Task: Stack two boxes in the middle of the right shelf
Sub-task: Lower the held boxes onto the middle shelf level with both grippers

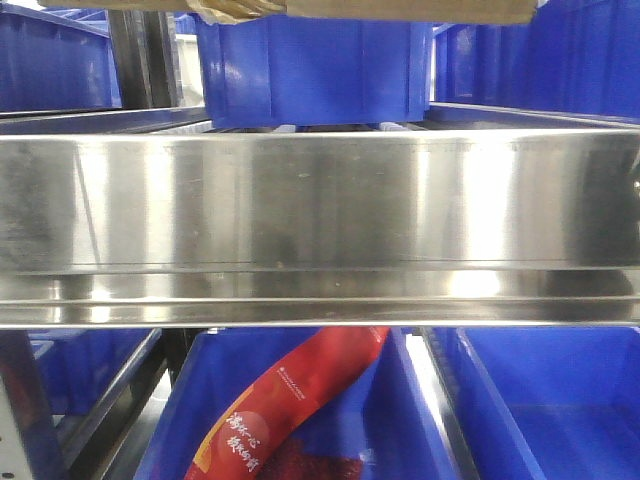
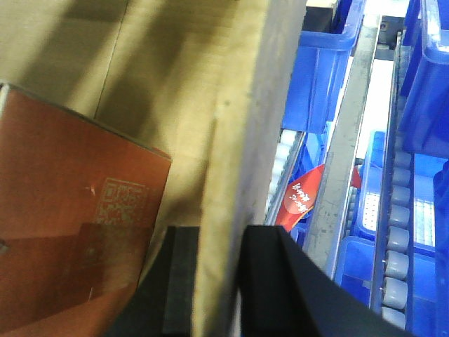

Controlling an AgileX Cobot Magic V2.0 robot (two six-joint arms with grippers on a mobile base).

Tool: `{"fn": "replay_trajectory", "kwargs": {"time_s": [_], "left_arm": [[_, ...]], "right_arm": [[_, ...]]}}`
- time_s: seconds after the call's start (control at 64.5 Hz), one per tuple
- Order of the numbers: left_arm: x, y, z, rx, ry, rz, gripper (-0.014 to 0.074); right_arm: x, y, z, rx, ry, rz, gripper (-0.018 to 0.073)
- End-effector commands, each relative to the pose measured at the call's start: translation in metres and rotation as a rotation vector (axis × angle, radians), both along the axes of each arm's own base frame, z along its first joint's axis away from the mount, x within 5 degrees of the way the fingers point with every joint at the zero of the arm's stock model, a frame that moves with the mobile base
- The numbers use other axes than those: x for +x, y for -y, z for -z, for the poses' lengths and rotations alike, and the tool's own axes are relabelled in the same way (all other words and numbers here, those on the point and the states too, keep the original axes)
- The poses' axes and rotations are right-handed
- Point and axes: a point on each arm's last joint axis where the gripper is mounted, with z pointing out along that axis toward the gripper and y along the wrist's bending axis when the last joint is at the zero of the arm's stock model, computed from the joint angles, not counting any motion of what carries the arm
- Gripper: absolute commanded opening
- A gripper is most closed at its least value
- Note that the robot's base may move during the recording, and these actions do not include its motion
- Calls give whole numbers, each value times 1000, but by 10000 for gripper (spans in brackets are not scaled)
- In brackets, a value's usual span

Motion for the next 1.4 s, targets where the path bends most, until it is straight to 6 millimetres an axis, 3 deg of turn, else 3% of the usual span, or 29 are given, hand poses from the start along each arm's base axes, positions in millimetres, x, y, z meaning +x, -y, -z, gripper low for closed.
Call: {"fn": "replay_trajectory", "kwargs": {"time_s": [0.0,0.62,0.853,1.194,1.38], "left_arm": [[-4,-5,-10,-1,76,-23,-111],[1,-4,-11,-10,97,-20,-111],[7,-2,-1,8,30,-20,-111],[47,6,44,61,-123,-26,-111],[58,6,72,121,-207,-44,-111]], "right_arm": [[0,6,-8,-17,60,28,-153],[0,6,-8,-15,66,30,-153],[5,4,2,-41,-11,14,-153],[47,-7,55,-111,-253,-18,-153],[57,-10,65,-114,-273,-15,-150]]}}
